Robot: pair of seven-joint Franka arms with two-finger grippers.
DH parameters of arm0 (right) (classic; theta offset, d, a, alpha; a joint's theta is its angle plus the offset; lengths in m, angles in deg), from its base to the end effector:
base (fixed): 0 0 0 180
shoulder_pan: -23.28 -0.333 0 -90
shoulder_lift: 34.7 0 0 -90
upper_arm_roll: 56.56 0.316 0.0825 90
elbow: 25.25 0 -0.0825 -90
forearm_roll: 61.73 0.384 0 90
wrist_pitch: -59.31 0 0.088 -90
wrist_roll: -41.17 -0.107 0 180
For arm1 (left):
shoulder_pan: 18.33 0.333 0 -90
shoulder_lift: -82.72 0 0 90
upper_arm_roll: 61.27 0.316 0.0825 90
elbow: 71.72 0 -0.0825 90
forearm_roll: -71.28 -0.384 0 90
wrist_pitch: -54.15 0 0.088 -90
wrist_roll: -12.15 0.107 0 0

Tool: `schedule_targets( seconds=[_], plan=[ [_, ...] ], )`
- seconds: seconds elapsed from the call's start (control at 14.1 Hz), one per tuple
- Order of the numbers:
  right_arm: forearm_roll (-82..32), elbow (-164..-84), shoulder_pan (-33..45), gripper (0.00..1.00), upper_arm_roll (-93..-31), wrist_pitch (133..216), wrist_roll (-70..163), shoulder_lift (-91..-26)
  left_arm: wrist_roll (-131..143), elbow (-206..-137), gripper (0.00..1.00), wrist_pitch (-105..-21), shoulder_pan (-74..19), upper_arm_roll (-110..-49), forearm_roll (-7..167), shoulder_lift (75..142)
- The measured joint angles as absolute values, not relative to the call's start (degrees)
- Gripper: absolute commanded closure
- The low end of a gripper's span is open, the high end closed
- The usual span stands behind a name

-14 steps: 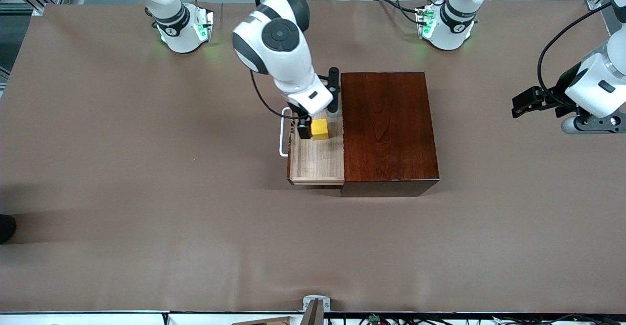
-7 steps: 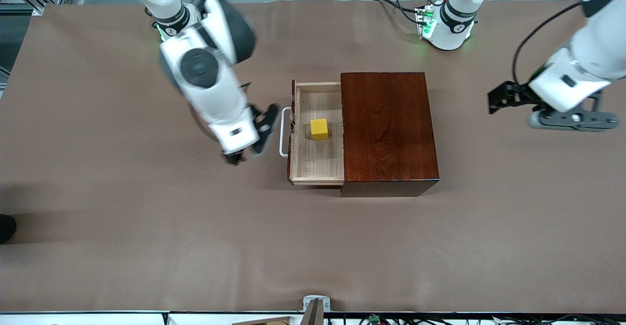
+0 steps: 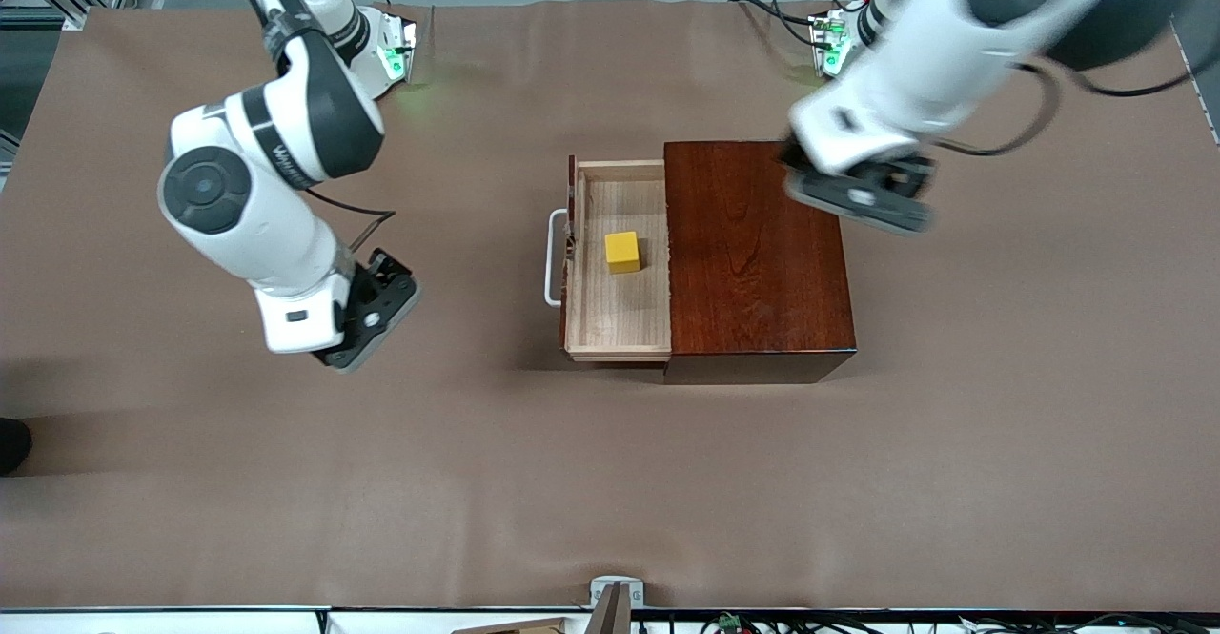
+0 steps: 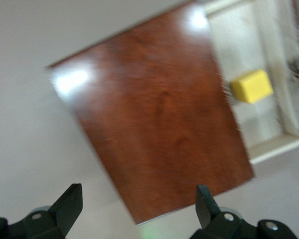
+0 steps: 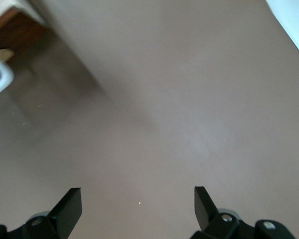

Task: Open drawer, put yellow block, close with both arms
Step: 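Withdraw the right gripper while the left gripper reaches the drawer front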

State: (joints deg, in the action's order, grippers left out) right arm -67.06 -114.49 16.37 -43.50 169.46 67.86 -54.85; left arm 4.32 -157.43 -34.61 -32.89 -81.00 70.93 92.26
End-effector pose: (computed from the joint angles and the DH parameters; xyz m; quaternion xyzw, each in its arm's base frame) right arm 0.6327 0.2036 0.4507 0.9148 0.4037 0.0111 0.0056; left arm 0.5023 -0.3226 0.5671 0.9720 -0.2278 -0.0573 0.0048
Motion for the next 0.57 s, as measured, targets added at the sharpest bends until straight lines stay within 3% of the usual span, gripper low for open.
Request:
schedule_targets(
  seconds=[0.21,0.57],
  plan=[
    [-67.5,-114.72,17.66,0.0,-46.97,168.82,64.4,-54.1,4.24,-156.58,0.0,-39.22,-41.76,-81.11,67.84,96.01],
    [-67.43,-115.38,19.48,0.0,-54.89,163.6,64.18,-47.74,15.99,-148.69,0.0,-48.44,-50.4,-81.13,67.36,105.32]
  ],
)
